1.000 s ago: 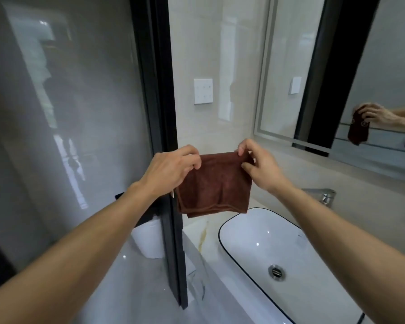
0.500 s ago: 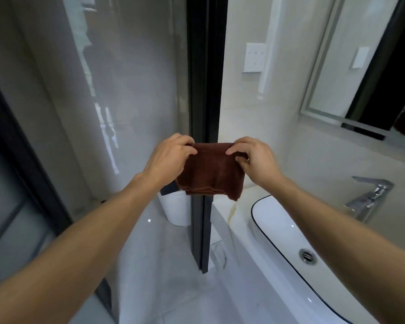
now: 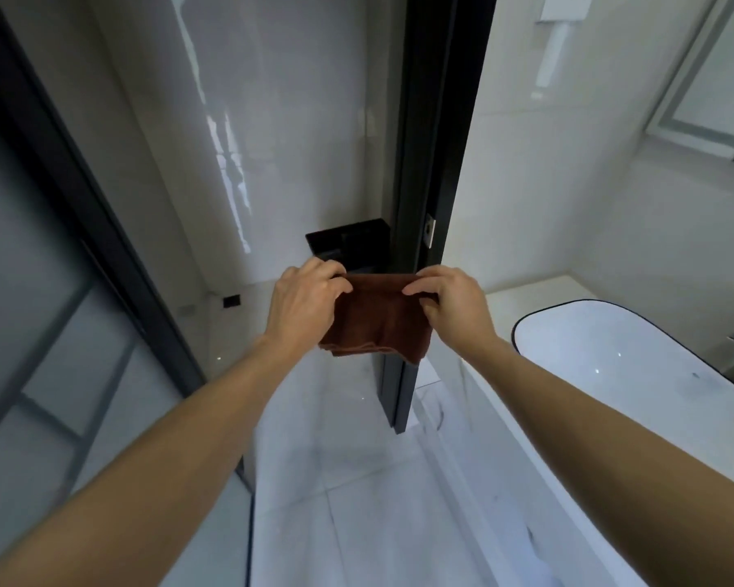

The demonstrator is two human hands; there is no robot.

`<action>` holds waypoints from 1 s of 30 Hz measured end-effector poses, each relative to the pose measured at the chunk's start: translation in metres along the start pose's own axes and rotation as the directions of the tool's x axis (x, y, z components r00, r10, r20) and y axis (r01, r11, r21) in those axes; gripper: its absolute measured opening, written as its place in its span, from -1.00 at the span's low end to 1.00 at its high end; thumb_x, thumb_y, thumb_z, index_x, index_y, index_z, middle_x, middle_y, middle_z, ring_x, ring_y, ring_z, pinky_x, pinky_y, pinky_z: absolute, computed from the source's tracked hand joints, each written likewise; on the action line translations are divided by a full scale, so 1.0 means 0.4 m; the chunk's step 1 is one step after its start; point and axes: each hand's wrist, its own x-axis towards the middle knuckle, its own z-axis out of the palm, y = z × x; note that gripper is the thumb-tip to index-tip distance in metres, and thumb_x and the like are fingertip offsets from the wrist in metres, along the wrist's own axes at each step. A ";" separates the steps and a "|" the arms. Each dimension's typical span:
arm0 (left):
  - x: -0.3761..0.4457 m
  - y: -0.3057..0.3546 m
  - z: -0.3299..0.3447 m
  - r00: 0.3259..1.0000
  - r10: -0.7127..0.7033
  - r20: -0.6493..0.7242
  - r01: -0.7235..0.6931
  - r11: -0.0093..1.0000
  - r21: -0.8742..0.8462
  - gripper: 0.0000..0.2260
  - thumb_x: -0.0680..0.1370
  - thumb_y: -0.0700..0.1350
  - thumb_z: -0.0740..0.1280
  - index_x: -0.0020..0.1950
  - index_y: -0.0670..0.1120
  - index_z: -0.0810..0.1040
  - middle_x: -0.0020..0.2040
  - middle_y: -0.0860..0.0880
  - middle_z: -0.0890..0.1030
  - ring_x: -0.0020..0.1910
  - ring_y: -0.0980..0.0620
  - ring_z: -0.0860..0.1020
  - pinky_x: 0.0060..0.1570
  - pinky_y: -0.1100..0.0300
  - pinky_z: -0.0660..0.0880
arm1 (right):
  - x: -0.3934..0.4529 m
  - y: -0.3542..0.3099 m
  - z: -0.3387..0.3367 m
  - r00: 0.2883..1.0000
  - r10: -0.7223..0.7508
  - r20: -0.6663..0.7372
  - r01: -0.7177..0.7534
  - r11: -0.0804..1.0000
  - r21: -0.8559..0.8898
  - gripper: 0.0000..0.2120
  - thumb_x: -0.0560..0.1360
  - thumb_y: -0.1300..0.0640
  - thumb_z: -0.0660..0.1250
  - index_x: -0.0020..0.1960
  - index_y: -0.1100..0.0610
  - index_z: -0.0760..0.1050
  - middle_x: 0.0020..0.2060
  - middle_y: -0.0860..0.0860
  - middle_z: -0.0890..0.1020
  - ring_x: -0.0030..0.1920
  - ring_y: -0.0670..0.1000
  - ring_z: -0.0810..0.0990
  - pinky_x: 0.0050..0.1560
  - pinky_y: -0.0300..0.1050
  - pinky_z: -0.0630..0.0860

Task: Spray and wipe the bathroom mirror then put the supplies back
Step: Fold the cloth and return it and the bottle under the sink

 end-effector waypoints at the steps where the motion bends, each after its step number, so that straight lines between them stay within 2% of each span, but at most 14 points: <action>1: -0.026 -0.005 0.023 1.000 -0.007 0.009 0.007 1.000 0.001 -0.73 0.39 -0.36 0.46 -0.05 -0.03 0.73 0.00 -0.01 0.68 -0.04 -0.12 0.61 -0.17 0.02 0.50 | -0.020 0.008 0.033 1.000 0.013 0.008 -0.014 1.000 0.016 -0.67 0.48 0.36 0.36 0.08 0.01 0.72 0.16 -0.02 0.66 0.12 0.08 0.57 0.12 -0.08 0.50; 4: -0.103 -0.013 0.094 0.998 -0.010 0.058 0.011 1.000 -0.014 -0.72 0.36 -0.37 0.49 -0.07 -0.03 0.74 -0.03 -0.01 0.68 -0.05 -0.11 0.62 -0.12 0.00 0.53 | -0.082 0.034 0.126 0.997 0.064 0.053 -0.066 0.997 0.047 -0.67 0.48 0.37 0.36 0.07 0.02 0.72 0.16 -0.01 0.66 0.12 0.07 0.57 0.17 -0.12 0.50; 6: -0.151 -0.018 0.149 0.995 -0.005 0.097 0.008 0.999 -0.031 -0.71 0.36 -0.38 0.51 -0.07 -0.03 0.74 -0.04 -0.01 0.68 -0.06 -0.11 0.62 -0.11 -0.01 0.53 | -0.122 0.051 0.184 0.991 0.102 0.089 -0.107 0.993 0.050 -0.67 0.48 0.39 0.35 0.07 0.05 0.73 0.15 0.00 0.67 0.12 0.08 0.58 0.16 -0.21 0.44; 8: -0.197 -0.019 0.202 0.991 0.006 0.131 0.001 0.998 -0.058 -0.71 0.34 -0.38 0.52 -0.07 -0.03 0.74 -0.05 -0.01 0.68 -0.07 -0.10 0.62 -0.11 -0.01 0.53 | -0.165 0.070 0.240 0.988 0.125 0.090 -0.130 0.991 0.044 -0.69 0.49 0.39 0.35 0.05 0.07 0.73 0.13 0.02 0.68 0.11 0.11 0.60 0.09 -0.22 0.41; 10: -0.239 -0.014 0.256 0.989 0.017 0.148 -0.006 0.997 -0.075 -0.70 0.30 -0.37 0.54 -0.08 -0.03 0.74 -0.06 0.00 0.68 -0.09 -0.09 0.62 -0.13 0.02 0.52 | -0.208 0.096 0.296 0.989 0.128 0.076 -0.131 0.991 0.035 -0.70 0.46 0.39 0.38 0.00 0.07 0.74 0.07 0.04 0.71 0.04 0.16 0.62 -0.01 -0.16 0.45; 12: -0.279 -0.009 0.312 0.986 0.037 0.164 -0.020 0.995 -0.101 -0.70 0.28 -0.36 0.56 -0.10 -0.04 0.74 -0.07 -0.01 0.68 -0.11 -0.08 0.63 -0.15 0.04 0.51 | -0.250 0.125 0.350 0.990 0.127 0.062 -0.129 0.992 0.020 -0.69 0.42 0.41 0.39 -0.03 0.06 0.74 0.02 0.03 0.72 -0.04 0.17 0.63 -0.10 -0.17 0.41; 17: -0.394 -0.008 0.472 0.977 0.079 0.200 -0.050 0.988 -0.149 -0.69 0.24 -0.35 0.59 -0.10 -0.05 0.74 -0.07 -0.02 0.68 -0.12 -0.08 0.62 -0.16 0.05 0.52 | -0.349 0.206 0.503 0.982 0.186 0.036 -0.185 0.982 -0.025 -0.68 0.41 0.38 0.42 -0.06 -0.01 0.74 -0.01 -0.04 0.72 -0.08 0.13 0.61 -0.18 -0.19 0.37; 24: -0.542 -0.006 0.711 0.969 0.141 0.203 -0.103 0.977 -0.185 -0.70 0.24 -0.36 0.58 -0.12 -0.06 0.73 -0.09 -0.01 0.68 -0.12 -0.08 0.62 -0.18 0.03 0.55 | -0.495 0.321 0.735 0.963 0.269 0.034 -0.269 0.963 -0.003 -0.71 0.44 0.32 0.42 -0.03 -0.04 0.73 0.01 -0.05 0.71 -0.06 0.10 0.60 -0.15 -0.16 0.44; 30: -0.645 0.018 0.937 0.953 0.220 0.210 -0.174 0.960 -0.220 -0.70 0.23 -0.31 0.61 -0.13 -0.04 0.74 -0.08 0.01 0.68 -0.10 -0.04 0.63 -0.13 0.05 0.52 | -0.610 0.441 0.917 0.935 0.354 -0.010 -0.354 0.935 0.024 -0.71 0.44 0.36 0.43 -0.04 0.00 0.74 -0.01 -0.04 0.72 -0.06 0.10 0.62 -0.11 -0.30 0.36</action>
